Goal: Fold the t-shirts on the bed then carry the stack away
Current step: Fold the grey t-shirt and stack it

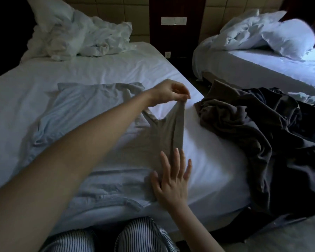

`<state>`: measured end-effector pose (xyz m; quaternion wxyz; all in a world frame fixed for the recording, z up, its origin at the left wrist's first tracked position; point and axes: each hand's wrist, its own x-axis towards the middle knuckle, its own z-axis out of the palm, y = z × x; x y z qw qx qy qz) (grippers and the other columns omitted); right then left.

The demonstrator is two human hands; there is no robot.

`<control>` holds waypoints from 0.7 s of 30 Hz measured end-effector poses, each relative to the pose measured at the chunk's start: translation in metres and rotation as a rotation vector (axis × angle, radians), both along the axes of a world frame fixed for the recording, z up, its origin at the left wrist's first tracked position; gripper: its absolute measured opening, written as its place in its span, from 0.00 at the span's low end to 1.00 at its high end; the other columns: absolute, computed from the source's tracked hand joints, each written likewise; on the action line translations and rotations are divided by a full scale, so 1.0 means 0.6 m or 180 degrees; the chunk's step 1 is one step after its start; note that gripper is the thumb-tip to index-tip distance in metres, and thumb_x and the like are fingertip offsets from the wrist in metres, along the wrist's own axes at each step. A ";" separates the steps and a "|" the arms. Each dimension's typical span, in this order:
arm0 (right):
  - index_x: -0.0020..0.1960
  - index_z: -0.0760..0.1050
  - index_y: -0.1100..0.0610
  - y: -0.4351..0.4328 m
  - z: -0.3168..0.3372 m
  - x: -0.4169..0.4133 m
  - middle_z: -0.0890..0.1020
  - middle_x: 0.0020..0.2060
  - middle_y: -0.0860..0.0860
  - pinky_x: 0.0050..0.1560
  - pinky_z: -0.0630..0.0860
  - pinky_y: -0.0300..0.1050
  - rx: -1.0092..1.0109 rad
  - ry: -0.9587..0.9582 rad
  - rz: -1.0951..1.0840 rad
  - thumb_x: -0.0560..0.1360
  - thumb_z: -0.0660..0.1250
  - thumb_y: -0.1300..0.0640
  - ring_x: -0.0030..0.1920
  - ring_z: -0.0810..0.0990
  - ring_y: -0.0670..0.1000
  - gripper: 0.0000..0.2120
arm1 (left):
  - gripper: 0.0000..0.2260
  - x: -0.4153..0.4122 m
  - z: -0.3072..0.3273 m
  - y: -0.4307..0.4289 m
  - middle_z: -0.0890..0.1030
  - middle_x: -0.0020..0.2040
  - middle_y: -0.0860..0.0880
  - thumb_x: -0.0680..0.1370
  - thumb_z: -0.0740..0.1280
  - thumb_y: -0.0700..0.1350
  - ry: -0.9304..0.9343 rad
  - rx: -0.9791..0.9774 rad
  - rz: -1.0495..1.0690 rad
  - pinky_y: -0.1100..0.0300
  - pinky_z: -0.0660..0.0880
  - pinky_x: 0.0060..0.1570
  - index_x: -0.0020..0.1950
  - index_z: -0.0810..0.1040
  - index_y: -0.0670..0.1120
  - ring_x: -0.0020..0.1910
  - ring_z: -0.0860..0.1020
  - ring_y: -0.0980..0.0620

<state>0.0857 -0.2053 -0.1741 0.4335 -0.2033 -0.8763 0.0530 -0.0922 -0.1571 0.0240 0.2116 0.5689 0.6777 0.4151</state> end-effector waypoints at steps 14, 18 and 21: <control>0.56 0.75 0.47 0.014 -0.007 0.008 0.82 0.54 0.47 0.61 0.68 0.51 0.0269 0.0360 0.0997 0.74 0.63 0.51 0.58 0.75 0.50 0.12 | 0.05 -0.078 -0.141 -0.440 0.82 0.37 0.57 0.75 0.69 0.42 -0.0095 -0.1513 0.1090 0.73 0.70 0.43 0.43 0.79 0.53 0.40 0.76 0.64; 0.49 0.83 0.48 0.020 -0.004 0.008 0.82 0.54 0.45 0.62 0.67 0.51 0.0366 0.0232 0.1142 0.80 0.57 0.45 0.59 0.75 0.49 0.16 | 0.02 -0.067 -0.142 -0.362 0.79 0.45 0.48 0.77 0.68 0.44 0.0215 -0.0617 0.2039 0.62 0.72 0.46 0.47 0.77 0.46 0.49 0.76 0.50; 0.48 0.83 0.49 0.023 -0.005 0.010 0.83 0.53 0.44 0.62 0.67 0.51 0.0224 0.0172 0.1231 0.80 0.56 0.45 0.59 0.75 0.48 0.18 | 0.21 -0.034 -0.159 -0.306 0.79 0.59 0.45 0.75 0.61 0.57 0.1125 -0.0555 0.1717 0.57 0.69 0.58 0.60 0.79 0.46 0.60 0.76 0.46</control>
